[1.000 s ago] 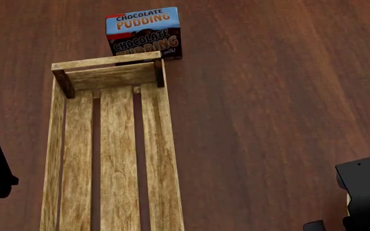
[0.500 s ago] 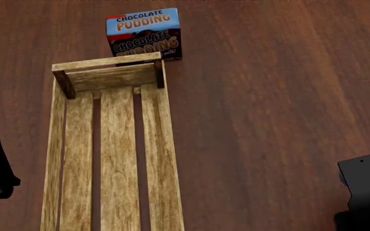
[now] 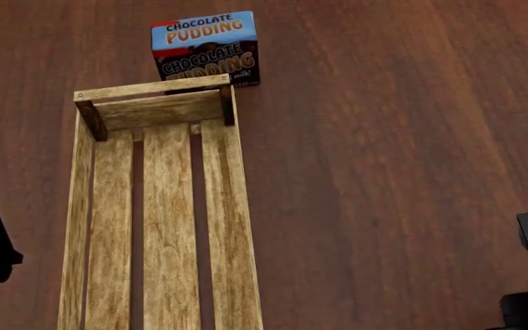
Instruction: Stack the left bowl on the right bowl and place them in the tray.
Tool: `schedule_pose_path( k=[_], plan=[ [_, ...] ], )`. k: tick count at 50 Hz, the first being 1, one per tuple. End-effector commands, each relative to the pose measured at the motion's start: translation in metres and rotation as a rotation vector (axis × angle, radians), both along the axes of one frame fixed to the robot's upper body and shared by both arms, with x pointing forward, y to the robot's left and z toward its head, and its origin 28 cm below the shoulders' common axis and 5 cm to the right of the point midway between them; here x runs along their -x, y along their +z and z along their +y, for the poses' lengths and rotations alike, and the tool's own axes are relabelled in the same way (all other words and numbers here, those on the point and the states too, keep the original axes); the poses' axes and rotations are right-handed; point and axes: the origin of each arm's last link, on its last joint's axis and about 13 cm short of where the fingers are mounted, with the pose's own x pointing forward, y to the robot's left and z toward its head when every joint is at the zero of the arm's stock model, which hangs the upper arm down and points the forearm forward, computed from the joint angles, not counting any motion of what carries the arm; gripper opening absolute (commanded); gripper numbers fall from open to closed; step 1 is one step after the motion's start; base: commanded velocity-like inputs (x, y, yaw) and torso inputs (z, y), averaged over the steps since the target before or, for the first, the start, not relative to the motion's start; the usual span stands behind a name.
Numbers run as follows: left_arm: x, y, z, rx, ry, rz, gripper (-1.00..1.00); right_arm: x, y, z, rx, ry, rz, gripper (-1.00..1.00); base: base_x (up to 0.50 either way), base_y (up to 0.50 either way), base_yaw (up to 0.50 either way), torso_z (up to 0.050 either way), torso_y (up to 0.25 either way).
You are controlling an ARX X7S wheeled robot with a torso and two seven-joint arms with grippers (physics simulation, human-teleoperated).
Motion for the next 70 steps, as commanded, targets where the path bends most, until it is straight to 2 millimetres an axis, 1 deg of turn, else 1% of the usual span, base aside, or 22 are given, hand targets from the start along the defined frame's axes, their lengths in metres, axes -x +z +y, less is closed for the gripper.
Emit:
schedule_pose_path(
  k=[1, 7, 12, 23, 29, 34, 42, 43, 45, 51, 64, 70],
  plan=[
    [0.001, 0.002, 0.001, 0.008, 0.002, -0.005, 1.00, 0.009, 0.038, 0.001, 0.054, 0.013, -0.075, -1.00, 0.00, 0.00, 0.00, 0.000, 0.000],
    [0.001, 0.002, 0.002, 0.010, 0.002, -0.008, 1.00, 0.014, 0.057, 0.006, 0.061, 0.004, -0.156, -1.00, 0.00, 0.00, 0.00, 0.000, 0.000],
    [0.001, 0.003, 0.002, 0.013, 0.000, -0.008, 1.00, 0.014, 0.069, 0.011, 0.061, 0.015, -0.210, -1.00, 0.00, 0.00, 0.00, 0.000, 0.000],
    [0.002, 0.006, 0.004, 0.020, 0.012, -0.016, 1.00, 0.009, 0.089, 0.027, 0.057, 0.034, -0.275, -1.00, 0.00, 0.00, 0.00, 0.000, 0.000],
    [0.002, 0.005, 0.005, 0.023, 0.015, -0.018, 1.00, 0.004, 0.101, 0.040, 0.094, 0.060, -0.303, -1.00, 0.00, 0.00, 0.00, 0.000, 0.000],
    [0.003, 0.006, 0.006, 0.026, 0.020, -0.022, 1.00, 0.002, 0.105, 0.047, 0.128, 0.071, -0.291, -1.00, 0.00, 0.00, 0.00, 0.000, 0.000],
    [0.004, 0.007, 0.007, 0.032, 0.023, -0.024, 1.00, 0.001, 0.115, 0.056, 0.131, 0.096, -0.334, -1.00, 0.00, 0.00, 0.00, 0.000, 0.000],
    [0.003, 0.007, 0.008, 0.035, 0.025, -0.025, 1.00, -0.001, 0.119, 0.062, 0.164, 0.127, -0.342, -1.00, 0.00, 0.00, 0.00, 0.000, 0.000],
    [0.003, 0.006, 0.008, 0.034, 0.024, -0.024, 1.00, -0.002, 0.123, 0.068, 0.170, 0.149, -0.356, -1.00, 0.00, 0.00, 0.00, 0.000, 0.000],
    [0.002, 0.005, 0.009, 0.035, 0.024, -0.024, 1.00, -0.005, 0.130, 0.079, 0.191, 0.209, -0.374, -1.00, 0.00, 0.00, 0.00, 0.000, 0.000],
    [0.000, 0.003, 0.012, 0.044, 0.028, -0.024, 1.00, -0.022, 0.140, 0.104, 0.222, 0.317, -0.386, -1.00, 0.00, 0.00, 0.00, 0.000, 0.000],
    [0.001, 0.004, 0.012, 0.046, 0.032, -0.025, 1.00, -0.029, 0.145, 0.111, 0.240, 0.338, -0.390, -1.00, 0.00, 0.00, 0.00, 0.000, 0.003]
  ],
)
